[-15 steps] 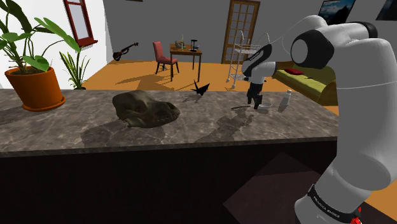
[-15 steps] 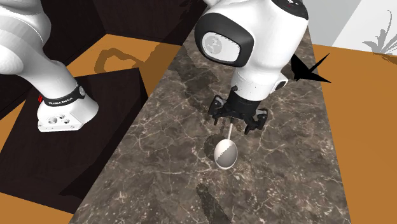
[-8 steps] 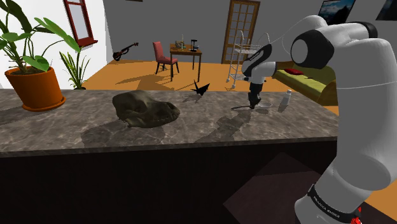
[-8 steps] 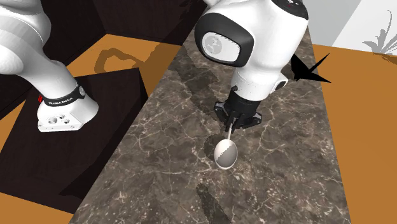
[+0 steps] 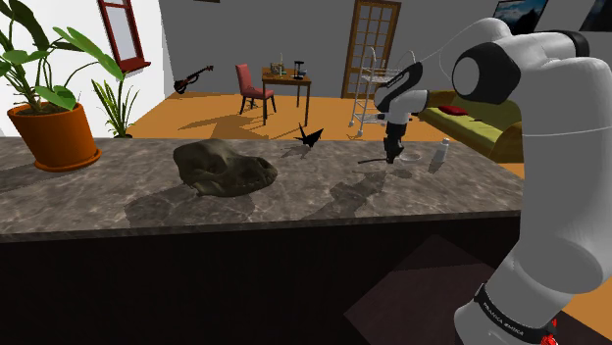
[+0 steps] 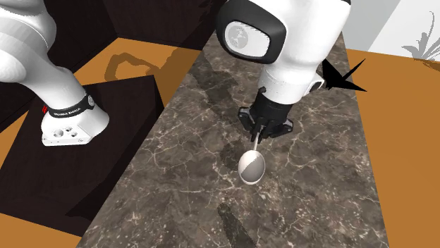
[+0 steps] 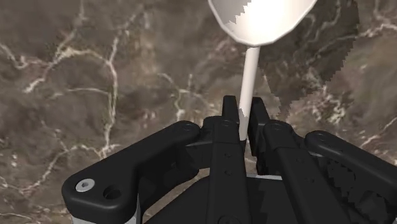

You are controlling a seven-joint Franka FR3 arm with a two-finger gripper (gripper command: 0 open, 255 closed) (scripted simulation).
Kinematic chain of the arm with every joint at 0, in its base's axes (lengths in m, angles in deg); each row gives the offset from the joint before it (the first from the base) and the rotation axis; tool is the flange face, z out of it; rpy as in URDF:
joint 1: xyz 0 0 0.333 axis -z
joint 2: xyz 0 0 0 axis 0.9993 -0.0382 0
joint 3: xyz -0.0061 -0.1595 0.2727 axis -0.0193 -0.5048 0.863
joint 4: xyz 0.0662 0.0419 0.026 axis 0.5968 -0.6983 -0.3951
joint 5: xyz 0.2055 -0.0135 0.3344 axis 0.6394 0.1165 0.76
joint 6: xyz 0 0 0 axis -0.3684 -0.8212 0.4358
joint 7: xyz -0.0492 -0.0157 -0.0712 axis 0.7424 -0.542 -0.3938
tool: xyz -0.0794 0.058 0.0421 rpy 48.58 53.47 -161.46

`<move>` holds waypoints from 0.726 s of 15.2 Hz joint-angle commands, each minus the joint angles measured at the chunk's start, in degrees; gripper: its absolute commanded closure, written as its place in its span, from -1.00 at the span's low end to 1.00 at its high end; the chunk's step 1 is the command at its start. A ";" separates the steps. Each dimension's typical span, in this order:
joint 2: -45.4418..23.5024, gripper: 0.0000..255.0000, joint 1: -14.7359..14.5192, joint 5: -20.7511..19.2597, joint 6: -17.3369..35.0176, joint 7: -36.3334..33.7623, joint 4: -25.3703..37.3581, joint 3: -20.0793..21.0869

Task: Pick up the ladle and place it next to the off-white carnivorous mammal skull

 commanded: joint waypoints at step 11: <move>4.32 1.00 -0.92 -2.59 -7.35 -1.51 3.56 -1.35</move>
